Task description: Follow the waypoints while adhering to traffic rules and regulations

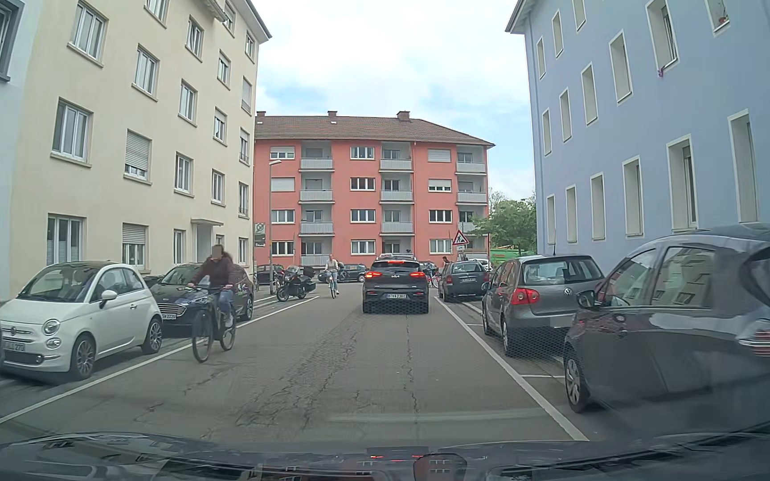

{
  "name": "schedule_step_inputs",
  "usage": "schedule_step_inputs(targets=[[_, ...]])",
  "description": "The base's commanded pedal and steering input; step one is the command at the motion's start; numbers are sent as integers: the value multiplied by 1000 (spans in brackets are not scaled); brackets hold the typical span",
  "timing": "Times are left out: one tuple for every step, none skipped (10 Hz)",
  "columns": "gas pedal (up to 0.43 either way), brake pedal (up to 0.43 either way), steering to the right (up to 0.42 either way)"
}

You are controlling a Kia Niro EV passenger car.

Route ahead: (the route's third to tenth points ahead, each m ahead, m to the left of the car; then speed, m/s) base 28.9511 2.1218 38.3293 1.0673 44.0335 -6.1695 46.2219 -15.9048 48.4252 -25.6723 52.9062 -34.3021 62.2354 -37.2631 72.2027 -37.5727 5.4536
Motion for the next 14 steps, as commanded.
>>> schedule_step_inputs(targets=[[0,110,-2],[0,116,-2],[0,116,-2],[0,116,-2],[0,122,-3],[0,116,-3],[0,122,-2],[0,122,-2],[0,122,-2],[0,116,-2],[0,122,-2],[0,122,-2],[0,122,-2],[0,134,-2]])
